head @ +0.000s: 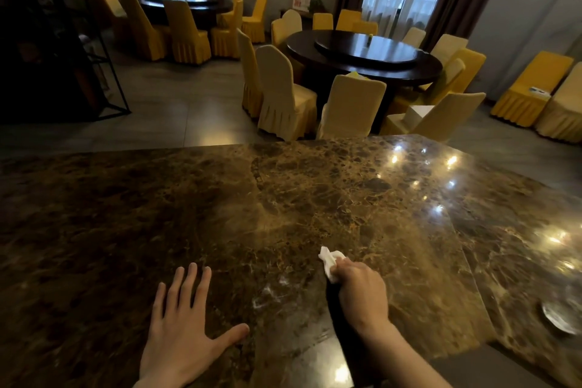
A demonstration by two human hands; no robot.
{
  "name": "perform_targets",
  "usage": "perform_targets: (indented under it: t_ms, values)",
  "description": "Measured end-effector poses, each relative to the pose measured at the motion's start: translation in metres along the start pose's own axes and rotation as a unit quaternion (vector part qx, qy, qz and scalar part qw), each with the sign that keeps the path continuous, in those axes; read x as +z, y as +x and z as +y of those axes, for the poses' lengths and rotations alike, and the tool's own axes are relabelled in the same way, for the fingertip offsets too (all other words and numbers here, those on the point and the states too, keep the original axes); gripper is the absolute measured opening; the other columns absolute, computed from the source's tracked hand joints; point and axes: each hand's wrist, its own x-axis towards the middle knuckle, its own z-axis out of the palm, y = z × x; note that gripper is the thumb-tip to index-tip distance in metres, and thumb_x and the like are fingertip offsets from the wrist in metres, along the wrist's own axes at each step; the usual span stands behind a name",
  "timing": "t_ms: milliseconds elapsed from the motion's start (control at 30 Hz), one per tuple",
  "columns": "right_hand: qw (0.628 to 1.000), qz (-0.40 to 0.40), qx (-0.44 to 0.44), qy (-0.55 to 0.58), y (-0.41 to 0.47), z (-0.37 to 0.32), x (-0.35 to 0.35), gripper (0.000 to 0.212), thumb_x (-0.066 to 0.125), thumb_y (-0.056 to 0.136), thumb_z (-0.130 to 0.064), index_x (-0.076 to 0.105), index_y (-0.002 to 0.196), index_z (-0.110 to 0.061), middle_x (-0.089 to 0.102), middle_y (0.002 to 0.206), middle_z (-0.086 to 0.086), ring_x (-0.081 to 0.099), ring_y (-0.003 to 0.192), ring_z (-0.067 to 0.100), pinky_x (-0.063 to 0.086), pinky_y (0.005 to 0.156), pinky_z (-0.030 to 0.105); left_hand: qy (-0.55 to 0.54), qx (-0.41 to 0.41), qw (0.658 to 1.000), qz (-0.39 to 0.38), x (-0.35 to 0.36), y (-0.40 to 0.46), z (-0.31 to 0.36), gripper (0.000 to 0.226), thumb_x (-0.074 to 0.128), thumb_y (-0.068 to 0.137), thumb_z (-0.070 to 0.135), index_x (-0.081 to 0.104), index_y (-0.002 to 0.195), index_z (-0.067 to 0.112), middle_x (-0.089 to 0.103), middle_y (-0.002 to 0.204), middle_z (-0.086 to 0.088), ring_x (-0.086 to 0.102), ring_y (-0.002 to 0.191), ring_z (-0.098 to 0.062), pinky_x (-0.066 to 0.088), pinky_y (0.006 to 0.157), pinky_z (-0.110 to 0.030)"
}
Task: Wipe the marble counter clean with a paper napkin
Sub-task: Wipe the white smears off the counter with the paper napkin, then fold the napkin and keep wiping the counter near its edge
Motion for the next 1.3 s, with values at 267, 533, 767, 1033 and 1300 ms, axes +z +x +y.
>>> perform_targets:
  t_ms: [267, 533, 767, 1033, 1300]
  values:
    - [0.986, -0.034, -0.144, 0.082, -0.04, -0.061, 0.027, 0.014, 0.071, 0.082, -0.017, 0.067, 0.086, -0.03, 0.064, 0.094, -0.018, 0.06, 0.101, 0.002, 0.053, 0.065, 0.029, -0.006, 0.01, 1.0, -0.001, -0.003, -0.002, -0.001, 0.137, 0.0, 0.053, 0.116, -0.033, 0.154, 0.03, -0.035, 0.167, 0.003, -0.036, 0.153, -0.019, -0.016, 0.131, -0.052]
    - [0.98, -0.04, -0.188, 0.046, -0.017, -0.065, 0.013, 0.013, 0.064, 0.091, -0.022, 0.069, 0.1, -0.03, 0.065, 0.112, -0.014, 0.06, 0.11, 0.007, 0.055, 0.078, 0.027, -0.011, 0.018, 0.999, -0.025, -0.007, -0.005, -0.003, 0.148, 0.011, 0.047, 0.119, -0.035, 0.153, 0.026, -0.041, 0.165, 0.001, -0.042, 0.15, -0.02, -0.019, 0.129, -0.054]
    - [0.977, -0.066, -0.201, 0.015, -0.023, -0.075, 0.029, 0.013, 0.061, 0.09, -0.019, 0.063, 0.094, -0.032, 0.057, 0.103, -0.015, 0.058, 0.099, 0.006, 0.043, 0.065, 0.023, -0.017, 0.019, 0.999, -0.041, -0.01, -0.004, -0.002, 0.156, 0.014, 0.04, 0.121, -0.04, 0.15, 0.025, -0.046, 0.162, 0.001, -0.046, 0.148, -0.019, -0.023, 0.128, -0.053]
    - [0.995, -0.042, -0.087, 0.036, 0.002, -0.068, 0.006, 0.015, 0.064, 0.087, -0.011, 0.075, 0.088, -0.021, 0.074, 0.098, -0.006, 0.065, 0.1, 0.017, 0.051, 0.075, 0.034, -0.019, 0.029, 0.999, -0.041, -0.011, -0.006, -0.002, 0.157, 0.017, 0.041, 0.121, -0.038, 0.151, 0.025, -0.048, 0.16, 0.002, -0.049, 0.146, -0.02, -0.023, 0.128, -0.054]
    - [0.845, -0.039, 0.282, 0.454, 0.017, -0.075, 0.007, 0.024, 0.072, 0.091, -0.012, 0.081, 0.08, -0.03, 0.077, 0.072, -0.003, 0.075, 0.073, 0.018, 0.062, 0.066, 0.04, -0.023, 0.029, 0.999, -0.029, -0.006, -0.006, -0.004, 0.154, 0.015, 0.042, 0.121, -0.035, 0.153, 0.026, -0.046, 0.162, 0.003, -0.048, 0.147, -0.019, -0.022, 0.128, -0.054]
